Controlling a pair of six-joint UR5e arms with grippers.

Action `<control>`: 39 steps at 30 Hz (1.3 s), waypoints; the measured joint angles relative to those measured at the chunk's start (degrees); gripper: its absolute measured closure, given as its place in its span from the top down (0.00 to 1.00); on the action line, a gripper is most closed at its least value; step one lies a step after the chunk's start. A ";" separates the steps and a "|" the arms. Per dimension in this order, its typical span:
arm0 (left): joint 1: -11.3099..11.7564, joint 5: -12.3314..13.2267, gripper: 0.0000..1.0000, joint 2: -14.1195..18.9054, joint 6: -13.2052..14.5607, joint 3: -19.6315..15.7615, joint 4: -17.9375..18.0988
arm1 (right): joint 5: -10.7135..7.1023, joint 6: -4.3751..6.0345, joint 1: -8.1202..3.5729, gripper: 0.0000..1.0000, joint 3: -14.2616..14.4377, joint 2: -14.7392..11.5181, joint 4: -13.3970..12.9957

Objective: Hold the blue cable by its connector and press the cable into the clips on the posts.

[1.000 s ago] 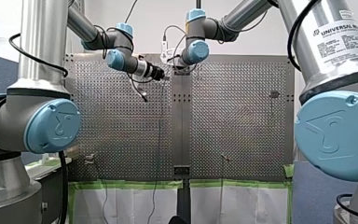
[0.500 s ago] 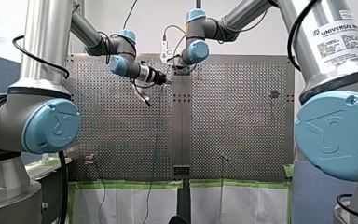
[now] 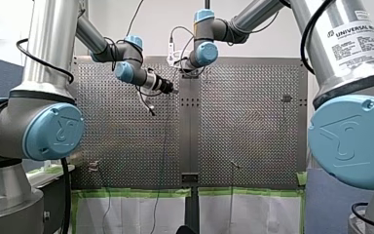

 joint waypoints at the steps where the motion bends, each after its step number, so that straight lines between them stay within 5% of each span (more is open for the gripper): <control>1: 0.06 0.01 0.60 0.00 0.31 0.00 -0.07 | 0.01 -0.02 0.04 0.00 0.00 0.00 0.02; 2: 0.13 0.04 0.35 -0.01 0.46 0.00 -0.12 | 0.01 -0.03 0.06 0.00 0.00 0.00 0.01; 4: 0.25 0.07 0.26 -0.01 0.32 0.00 -0.19 | 0.00 -0.04 0.10 0.00 0.01 0.00 0.01; 5: 0.28 0.06 0.00 -0.01 0.13 0.00 -0.18 | 0.00 -0.05 0.12 0.00 0.01 0.00 0.01; 17: -0.16 -2.36 0.00 0.19 -3.54 -0.01 -0.26 | 0.00 -0.05 0.24 0.00 0.01 0.00 0.01; 26: 0.76 -6.45 0.00 1.50 -0.38 0.01 -2.93 | 0.00 -0.05 0.27 0.00 0.00 0.02 0.00; 39: 2.95 -12.75 0.00 7.62 5.87 -0.01 -5.18 | 0.01 -0.04 0.30 0.00 0.04 0.00 0.07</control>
